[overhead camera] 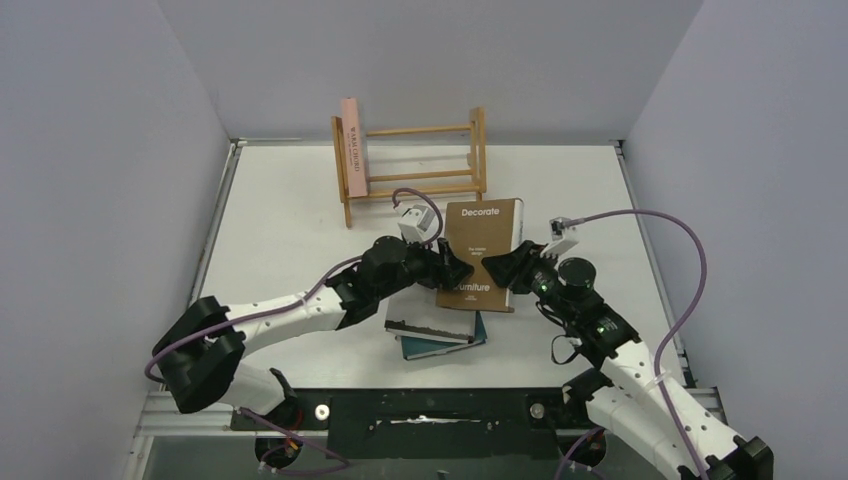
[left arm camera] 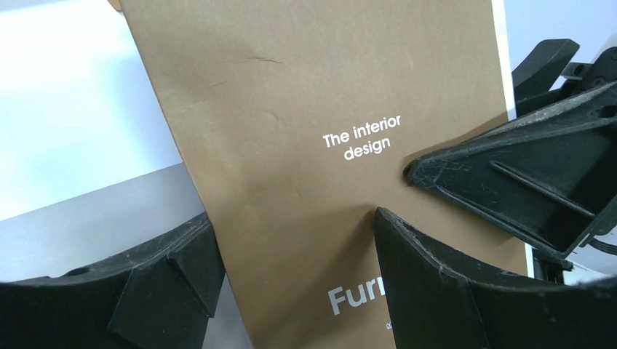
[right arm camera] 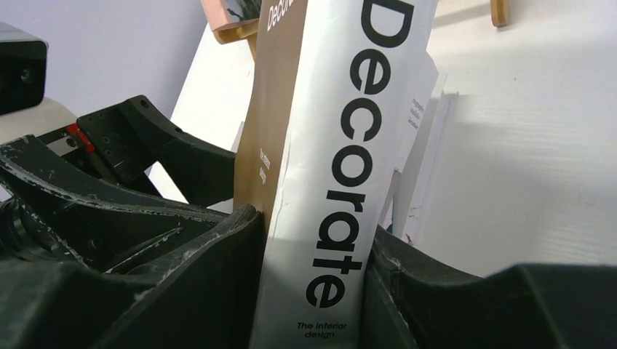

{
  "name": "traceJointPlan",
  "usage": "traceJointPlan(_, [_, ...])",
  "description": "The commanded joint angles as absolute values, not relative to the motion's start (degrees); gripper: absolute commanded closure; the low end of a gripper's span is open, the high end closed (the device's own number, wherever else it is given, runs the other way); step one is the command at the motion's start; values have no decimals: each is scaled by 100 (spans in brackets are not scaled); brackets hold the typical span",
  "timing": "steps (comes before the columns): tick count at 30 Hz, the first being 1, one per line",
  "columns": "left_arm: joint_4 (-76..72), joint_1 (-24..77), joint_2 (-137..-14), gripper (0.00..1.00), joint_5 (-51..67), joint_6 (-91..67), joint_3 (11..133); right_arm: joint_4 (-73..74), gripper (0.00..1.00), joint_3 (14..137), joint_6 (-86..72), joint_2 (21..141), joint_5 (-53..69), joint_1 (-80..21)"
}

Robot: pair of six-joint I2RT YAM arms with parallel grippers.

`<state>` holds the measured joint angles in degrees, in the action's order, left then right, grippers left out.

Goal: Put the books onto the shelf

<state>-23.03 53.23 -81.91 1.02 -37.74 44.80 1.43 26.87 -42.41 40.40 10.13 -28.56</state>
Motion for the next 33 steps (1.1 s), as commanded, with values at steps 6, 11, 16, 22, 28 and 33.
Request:
traceJointPlan(6, [-747, 5742, -6120, 31, -2396, -3466, 4829, 756, 100, 3825, -3385, 3583, 883, -3372])
traceJointPlan(11, [104, 5750, -4376, 31, -3957, -3770, 4328, 327, 100, 4358, -2901, 4204, 438, -3436])
traceJointPlan(16, [673, 5757, -2913, 31, -4364, -3915, 3902, -751, 100, 4953, -2300, 5662, -139, -3662])
traceJointPlan(22, [951, 5759, -2550, 31, -4074, -3933, 3595, -2139, 100, 6201, -1440, 7903, -1367, -3996])
traceJointPlan(28, [790, 5757, -2330, 31, -3615, -4112, 3214, -2961, 100, 7741, -915, 9775, -1722, -3948])
traceJointPlan(33, [1035, 5757, -1858, 31, -3762, -4125, 3097, -3037, 100, 8942, -714, 10977, -1665, -3946])
